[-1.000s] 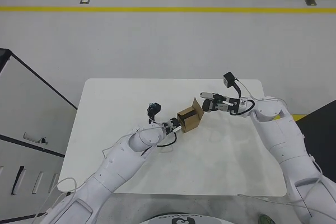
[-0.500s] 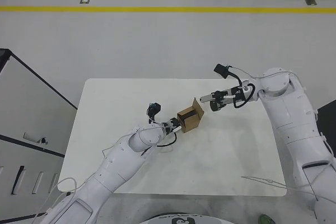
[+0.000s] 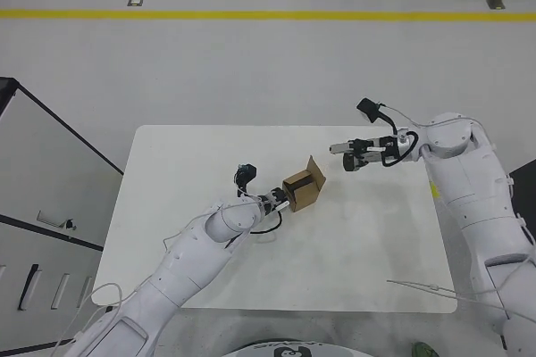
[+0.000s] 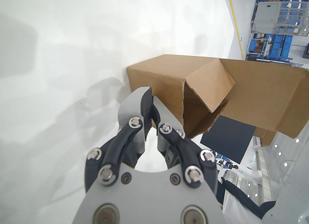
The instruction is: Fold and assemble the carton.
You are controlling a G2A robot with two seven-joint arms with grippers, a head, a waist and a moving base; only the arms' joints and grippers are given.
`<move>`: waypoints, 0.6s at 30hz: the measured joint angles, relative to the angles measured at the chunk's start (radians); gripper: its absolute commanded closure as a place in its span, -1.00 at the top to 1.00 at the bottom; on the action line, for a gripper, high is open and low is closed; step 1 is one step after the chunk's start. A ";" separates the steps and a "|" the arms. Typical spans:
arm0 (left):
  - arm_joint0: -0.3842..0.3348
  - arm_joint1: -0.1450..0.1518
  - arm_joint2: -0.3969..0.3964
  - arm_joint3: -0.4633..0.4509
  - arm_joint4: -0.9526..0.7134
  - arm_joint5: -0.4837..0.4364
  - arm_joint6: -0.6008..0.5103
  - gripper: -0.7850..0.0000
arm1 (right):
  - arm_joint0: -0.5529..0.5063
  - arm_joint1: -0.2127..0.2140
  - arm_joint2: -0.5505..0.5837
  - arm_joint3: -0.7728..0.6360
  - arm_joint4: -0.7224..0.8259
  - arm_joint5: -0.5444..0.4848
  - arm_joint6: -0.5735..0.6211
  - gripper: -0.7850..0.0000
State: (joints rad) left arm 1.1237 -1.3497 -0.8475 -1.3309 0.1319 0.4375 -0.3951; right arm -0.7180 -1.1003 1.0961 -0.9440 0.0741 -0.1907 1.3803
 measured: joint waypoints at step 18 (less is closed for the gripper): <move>0.000 0.000 0.000 0.000 0.000 0.000 0.000 -1.00 | 0.098 -0.056 -0.167 0.105 -0.069 -0.098 -0.034 -0.10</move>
State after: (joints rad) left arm 1.1237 -1.3497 -0.8475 -1.3309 0.1319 0.4375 -0.3951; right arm -0.6204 -1.1558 0.9289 -0.8393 0.0051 -0.2889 1.3466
